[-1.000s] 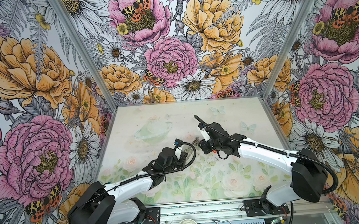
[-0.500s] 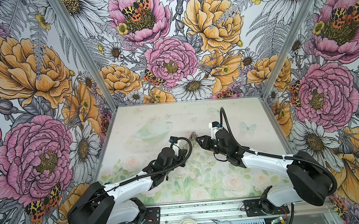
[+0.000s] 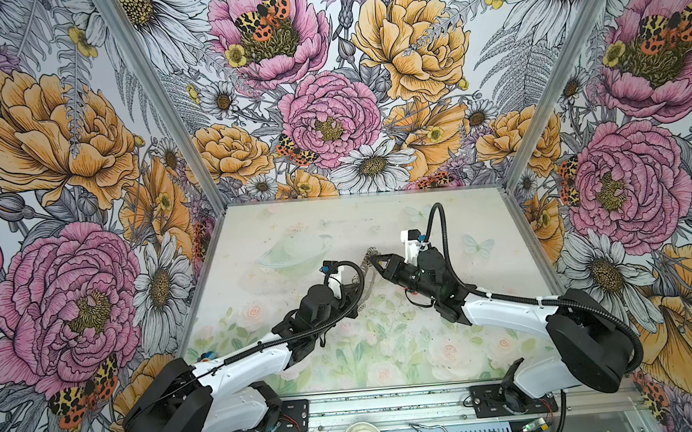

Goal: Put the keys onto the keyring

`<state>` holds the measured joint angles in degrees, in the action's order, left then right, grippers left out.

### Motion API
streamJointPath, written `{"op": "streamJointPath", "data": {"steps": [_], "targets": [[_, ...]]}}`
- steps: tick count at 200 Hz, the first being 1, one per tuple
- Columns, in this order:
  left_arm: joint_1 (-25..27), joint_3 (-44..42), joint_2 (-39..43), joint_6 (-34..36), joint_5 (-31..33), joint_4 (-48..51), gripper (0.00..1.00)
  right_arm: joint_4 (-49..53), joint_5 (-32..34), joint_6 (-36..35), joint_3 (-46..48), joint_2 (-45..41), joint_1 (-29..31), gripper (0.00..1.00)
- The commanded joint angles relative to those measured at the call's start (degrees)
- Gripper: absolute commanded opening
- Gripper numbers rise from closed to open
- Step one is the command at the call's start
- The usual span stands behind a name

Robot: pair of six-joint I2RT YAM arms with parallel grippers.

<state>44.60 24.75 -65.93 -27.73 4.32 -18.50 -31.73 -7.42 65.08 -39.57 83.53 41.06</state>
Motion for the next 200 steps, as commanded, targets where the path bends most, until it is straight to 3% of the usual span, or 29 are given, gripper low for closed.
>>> {"op": "streamJointPath", "data": {"steps": [1, 94, 200], "targets": [[0.6, 1.0, 1.7, -1.1, 0.8, -4.9, 0.00, -2.8, -0.6, 1.6, 0.1, 1.1, 0.2, 0.24], [1.4, 0.9, 1.9, -0.6, -0.1, -5.8, 0.00, -6.7, -1.5, 4.3, 0.5, 3.9, 0.3, 0.19], [2.7, -0.1, 3.3, -0.3, 0.2, -7.1, 0.00, -3.1, 0.5, 4.5, 0.7, 2.8, 0.3, 0.25]]}}
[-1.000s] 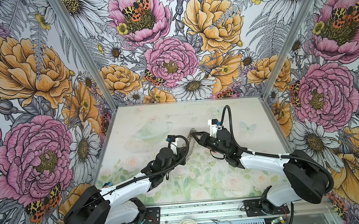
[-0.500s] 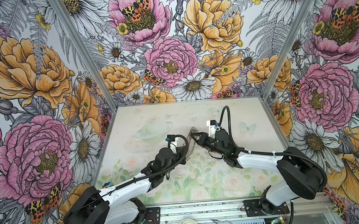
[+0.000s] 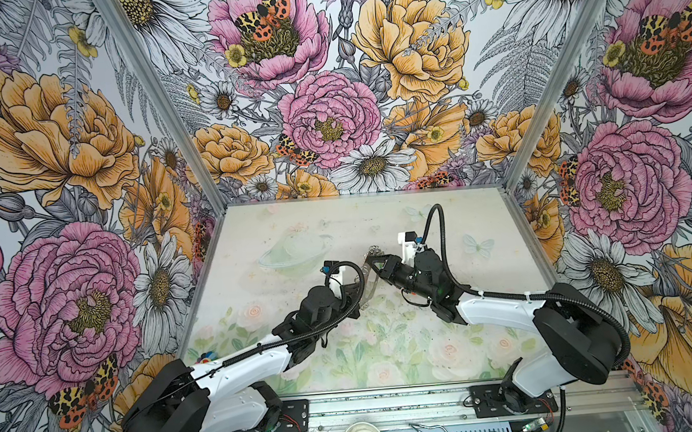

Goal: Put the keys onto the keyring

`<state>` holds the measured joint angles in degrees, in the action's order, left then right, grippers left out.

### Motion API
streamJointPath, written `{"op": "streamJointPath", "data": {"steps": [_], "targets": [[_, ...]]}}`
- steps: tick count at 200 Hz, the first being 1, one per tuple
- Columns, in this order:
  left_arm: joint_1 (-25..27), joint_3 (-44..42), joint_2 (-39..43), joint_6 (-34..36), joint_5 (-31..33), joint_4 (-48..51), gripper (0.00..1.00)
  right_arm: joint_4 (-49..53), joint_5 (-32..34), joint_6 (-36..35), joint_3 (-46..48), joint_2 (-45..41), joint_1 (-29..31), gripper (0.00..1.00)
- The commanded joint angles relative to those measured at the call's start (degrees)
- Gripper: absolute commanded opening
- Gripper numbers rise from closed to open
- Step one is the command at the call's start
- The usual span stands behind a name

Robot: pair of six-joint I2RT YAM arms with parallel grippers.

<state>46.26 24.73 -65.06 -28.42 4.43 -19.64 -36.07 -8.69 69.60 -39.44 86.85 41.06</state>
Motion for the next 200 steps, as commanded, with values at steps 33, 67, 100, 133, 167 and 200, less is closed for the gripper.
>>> {"op": "streamJointPath", "data": {"steps": [33, 67, 100, 133, 167, 200], "targets": [[1.7, 0.1, 2.1, 1.2, -1.0, -6.5, 0.00, 0.1, 1.9, -0.1, 0.4, -0.3, 0.3, 0.23], [2.1, -0.2, 1.8, 1.2, -0.3, -6.5, 0.00, 0.0, 2.9, -1.5, 0.4, -2.1, 0.0, 0.14], [2.1, -0.6, 2.0, 1.5, 0.4, -6.1, 0.00, 1.8, 4.1, -3.2, 0.9, -4.0, 0.0, 0.07], [2.1, -0.8, 1.8, 1.9, 0.5, -5.9, 0.00, 4.1, 4.2, -4.4, 0.6, -5.0, -0.1, 0.01], [2.1, -0.5, 1.9, 3.9, 1.6, -3.4, 0.00, 8.9, 4.4, -7.8, -0.6, -6.7, 0.0, 0.00], [1.9, 0.6, 2.9, 8.2, 3.4, 2.1, 0.00, 17.3, 2.8, -14.5, -4.3, -8.2, -0.1, 0.00]]}}
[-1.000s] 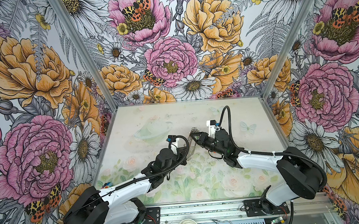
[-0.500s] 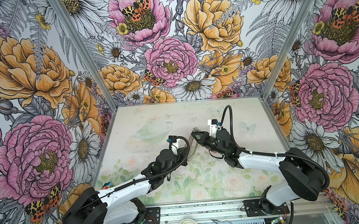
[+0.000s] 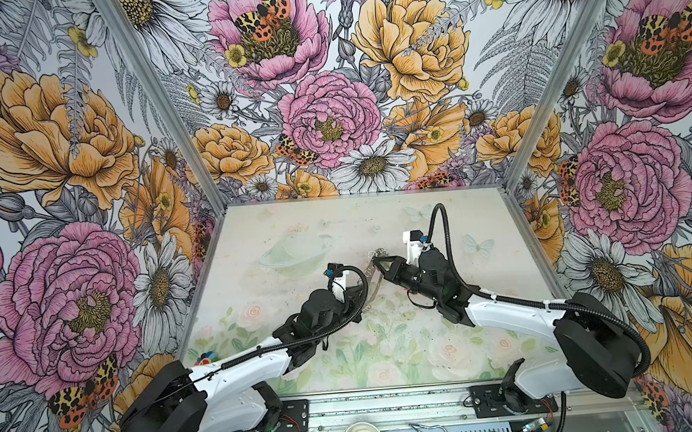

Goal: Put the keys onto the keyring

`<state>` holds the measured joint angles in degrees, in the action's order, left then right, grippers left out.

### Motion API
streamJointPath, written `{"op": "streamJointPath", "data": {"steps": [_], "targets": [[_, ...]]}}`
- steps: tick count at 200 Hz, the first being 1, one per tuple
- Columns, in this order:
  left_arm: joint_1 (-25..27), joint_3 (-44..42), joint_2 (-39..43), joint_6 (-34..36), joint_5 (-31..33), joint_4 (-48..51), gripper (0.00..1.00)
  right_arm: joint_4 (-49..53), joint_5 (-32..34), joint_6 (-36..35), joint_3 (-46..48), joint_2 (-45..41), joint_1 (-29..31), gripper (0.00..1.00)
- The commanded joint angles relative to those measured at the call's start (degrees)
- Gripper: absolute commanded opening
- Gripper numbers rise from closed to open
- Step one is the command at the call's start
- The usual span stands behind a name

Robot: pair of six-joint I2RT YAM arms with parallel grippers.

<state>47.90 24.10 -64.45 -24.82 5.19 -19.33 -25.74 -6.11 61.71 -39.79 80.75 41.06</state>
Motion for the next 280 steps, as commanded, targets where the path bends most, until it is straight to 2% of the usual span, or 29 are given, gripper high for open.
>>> {"op": "streamJointPath", "data": {"steps": [1, 47, 117, 169, 196, 228, 252, 280], "targets": [[0.2, 1.3, 2.3, 4.7, 2.6, 2.0, 0.00, 7.2, 0.1, -6.9, -4.1, -2.1, -0.1, 0.00], [-1.3, 1.9, 3.8, 7.8, 2.3, 6.1, 0.00, 15.1, -5.8, -13.1, -8.0, -1.2, -0.3, 0.00], [-1.7, 3.5, 4.0, 12.5, 2.9, 11.6, 0.00, 28.1, -9.4, -23.6, -13.9, -0.9, -2.0, 0.00], [-1.7, 3.2, 4.0, 13.1, 0.0, 9.6, 0.00, 26.9, -11.8, -21.3, -14.1, 0.9, -3.3, 0.00], [-1.3, 3.5, 3.7, 13.6, -2.0, 8.9, 0.00, 25.0, -12.1, -20.1, -14.1, 1.6, -3.1, 0.05], [-0.9, 3.7, 3.0, 13.5, -2.2, 8.6, 0.00, 23.9, -12.2, -19.5, -13.4, 2.2, -3.0, 0.05], [-0.8, 3.5, 2.1, 14.0, -1.4, 9.2, 0.00, 26.7, -10.1, -21.7, -14.2, 1.4, -3.0, 0.00], [-1.1, 3.5, 1.3, 14.7, -0.6, 10.6, 0.00, 28.0, -10.6, -25.1, -14.2, 0.6, -3.6, 0.00]]}}
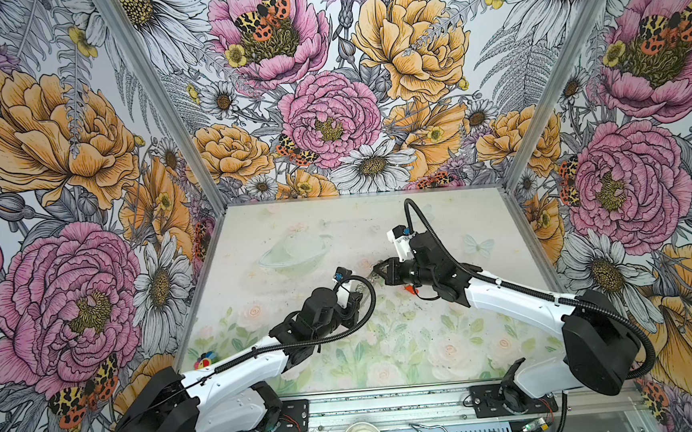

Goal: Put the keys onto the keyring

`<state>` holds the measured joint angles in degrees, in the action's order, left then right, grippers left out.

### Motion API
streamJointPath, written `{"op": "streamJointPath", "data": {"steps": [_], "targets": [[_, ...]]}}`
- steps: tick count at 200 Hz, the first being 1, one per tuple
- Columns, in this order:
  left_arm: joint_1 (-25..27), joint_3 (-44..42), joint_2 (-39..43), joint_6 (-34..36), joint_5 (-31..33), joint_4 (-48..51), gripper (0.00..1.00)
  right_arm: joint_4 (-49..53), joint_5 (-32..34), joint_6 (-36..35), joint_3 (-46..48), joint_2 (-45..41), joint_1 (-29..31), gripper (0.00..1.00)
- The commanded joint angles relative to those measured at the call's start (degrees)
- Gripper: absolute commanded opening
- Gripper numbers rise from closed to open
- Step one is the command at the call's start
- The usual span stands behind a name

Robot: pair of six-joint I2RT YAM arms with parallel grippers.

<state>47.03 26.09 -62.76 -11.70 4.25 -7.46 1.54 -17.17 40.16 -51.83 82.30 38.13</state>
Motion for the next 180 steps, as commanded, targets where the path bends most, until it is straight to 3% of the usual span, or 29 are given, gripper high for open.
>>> {"op": "streamJointPath", "data": {"steps": [1, 63, 78, 126, 180], "targets": [[-0.2, 1.5, -0.3, 1.5, 0.3, -1.2, 0.00, 0.8, 0.3, -3.6, -2.1, -1.0, -0.6, 0.00], [-0.2, 0.3, 0.8, 1.1, -4.8, -2.7, 0.02, -0.5, -0.3, -11.6, -2.6, -1.6, -0.4, 0.00], [-0.3, 0.0, 1.6, 0.9, -6.3, -2.6, 0.07, -1.8, -0.5, -12.4, -2.1, -1.9, -0.3, 0.00], [-0.8, -1.3, 6.1, 0.4, -6.8, -0.5, 0.40, -0.2, -0.8, -18.6, -2.3, -2.0, -0.3, 0.00], [-6.2, -1.8, 12.7, -1.3, -8.7, 0.1, 0.52, 0.7, -5.7, -26.8, -2.7, -2.0, -0.2, 0.00]]}}
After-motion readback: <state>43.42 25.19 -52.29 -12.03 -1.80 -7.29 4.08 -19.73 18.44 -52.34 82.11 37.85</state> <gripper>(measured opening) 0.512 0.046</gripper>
